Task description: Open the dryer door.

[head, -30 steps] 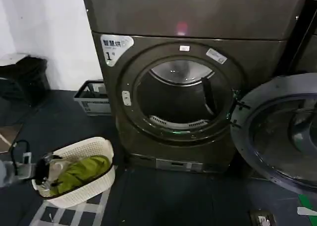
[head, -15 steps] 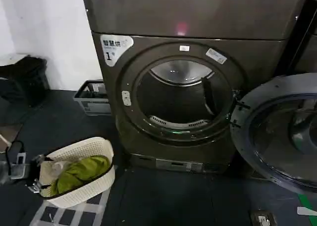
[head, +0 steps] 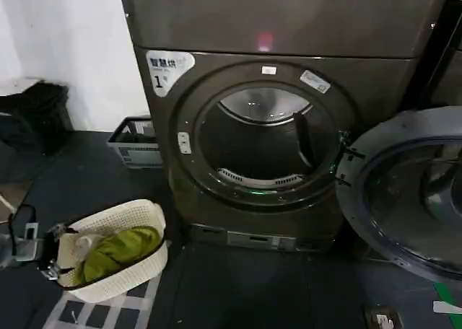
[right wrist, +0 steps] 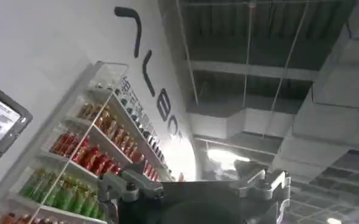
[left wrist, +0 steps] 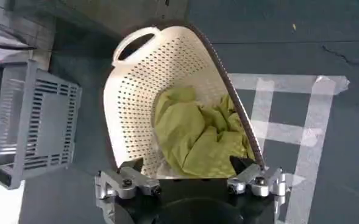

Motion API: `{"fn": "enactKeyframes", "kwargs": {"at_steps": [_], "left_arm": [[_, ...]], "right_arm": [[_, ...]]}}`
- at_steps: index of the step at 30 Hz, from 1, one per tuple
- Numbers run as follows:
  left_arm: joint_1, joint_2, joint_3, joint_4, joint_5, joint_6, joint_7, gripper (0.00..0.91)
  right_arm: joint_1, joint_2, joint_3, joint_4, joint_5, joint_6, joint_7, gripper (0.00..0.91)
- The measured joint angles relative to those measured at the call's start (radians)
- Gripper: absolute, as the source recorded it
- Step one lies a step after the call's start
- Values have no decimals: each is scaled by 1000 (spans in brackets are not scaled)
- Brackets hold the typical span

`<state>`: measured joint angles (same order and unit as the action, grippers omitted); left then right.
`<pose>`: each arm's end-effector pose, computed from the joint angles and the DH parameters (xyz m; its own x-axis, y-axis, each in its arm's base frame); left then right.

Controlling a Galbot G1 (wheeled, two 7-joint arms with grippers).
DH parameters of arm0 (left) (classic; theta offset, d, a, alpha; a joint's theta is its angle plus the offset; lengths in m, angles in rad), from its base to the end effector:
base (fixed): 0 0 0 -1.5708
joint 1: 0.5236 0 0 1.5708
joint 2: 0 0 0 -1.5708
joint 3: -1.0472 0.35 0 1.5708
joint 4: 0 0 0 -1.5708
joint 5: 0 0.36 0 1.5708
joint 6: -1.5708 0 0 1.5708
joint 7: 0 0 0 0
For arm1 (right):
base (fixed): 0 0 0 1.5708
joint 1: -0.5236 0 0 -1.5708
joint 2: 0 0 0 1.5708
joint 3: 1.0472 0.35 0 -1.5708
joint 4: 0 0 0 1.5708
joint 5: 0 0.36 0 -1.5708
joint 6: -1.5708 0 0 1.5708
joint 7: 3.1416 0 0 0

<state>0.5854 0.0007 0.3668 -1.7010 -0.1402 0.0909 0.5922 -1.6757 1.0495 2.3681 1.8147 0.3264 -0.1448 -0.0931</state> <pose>0.3246 0.3035 -0.1482 -0.5107 0.1100 0.8527 0.8594 0.0925 0.5028 -0.1120 -0.4227 0.0065 -0.2459 0.7840 -0.5700 0.9476 0.0708 -0.3114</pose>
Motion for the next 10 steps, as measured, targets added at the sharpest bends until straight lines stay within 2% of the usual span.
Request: {"fn": "enactKeyframes", "kwargs": {"at_steps": [10], "left_arm": [[1, -5, 0, -3, 1, 3, 9, 907]], "right_arm": [[7, -3, -6, -2, -17, 0, -3, 907]]}}
